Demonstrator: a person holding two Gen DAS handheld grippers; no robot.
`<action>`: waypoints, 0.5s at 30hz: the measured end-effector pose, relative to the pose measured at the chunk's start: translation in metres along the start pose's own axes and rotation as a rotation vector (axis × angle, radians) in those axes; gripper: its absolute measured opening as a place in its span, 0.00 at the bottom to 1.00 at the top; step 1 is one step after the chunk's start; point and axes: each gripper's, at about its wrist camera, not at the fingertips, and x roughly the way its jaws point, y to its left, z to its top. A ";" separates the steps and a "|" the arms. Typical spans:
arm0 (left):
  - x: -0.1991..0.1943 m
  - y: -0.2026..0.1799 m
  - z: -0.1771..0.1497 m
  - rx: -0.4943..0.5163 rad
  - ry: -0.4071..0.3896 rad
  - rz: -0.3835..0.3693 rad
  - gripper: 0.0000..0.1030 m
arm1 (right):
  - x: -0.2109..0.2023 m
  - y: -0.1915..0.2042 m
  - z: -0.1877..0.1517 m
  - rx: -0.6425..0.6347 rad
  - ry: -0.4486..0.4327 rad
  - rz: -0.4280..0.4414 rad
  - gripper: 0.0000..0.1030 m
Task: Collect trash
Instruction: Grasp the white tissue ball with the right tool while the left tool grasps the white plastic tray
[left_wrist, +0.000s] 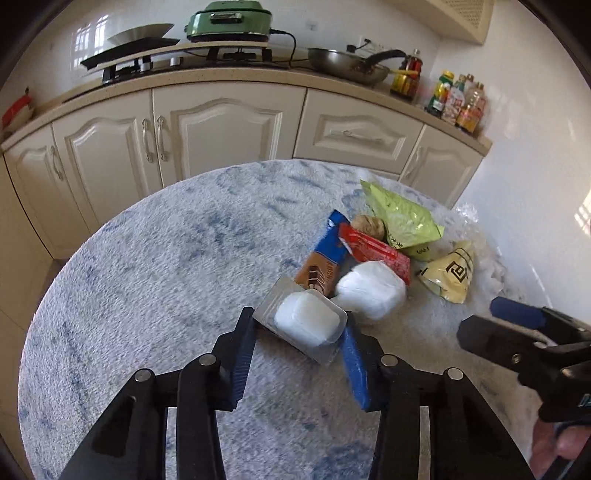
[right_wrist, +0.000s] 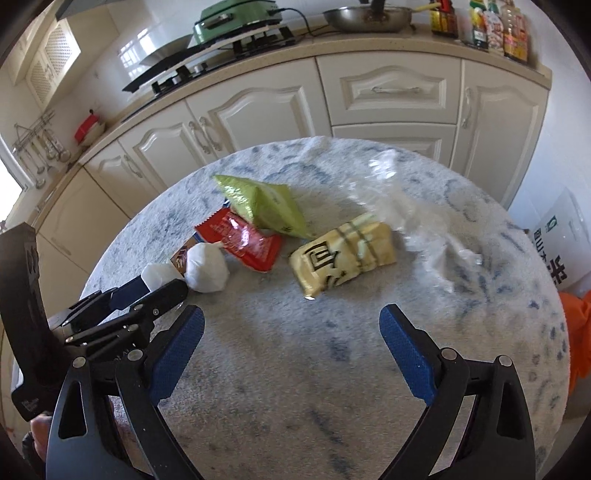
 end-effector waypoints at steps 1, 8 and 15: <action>-0.001 0.006 0.000 -0.007 -0.002 0.000 0.39 | 0.003 0.005 0.000 -0.007 0.006 0.007 0.94; -0.017 0.037 -0.010 -0.035 -0.014 0.047 0.39 | 0.016 0.034 0.004 -0.048 0.008 0.053 0.91; -0.041 0.034 -0.033 0.010 -0.008 0.088 0.45 | 0.041 0.061 0.008 -0.090 0.020 0.059 0.81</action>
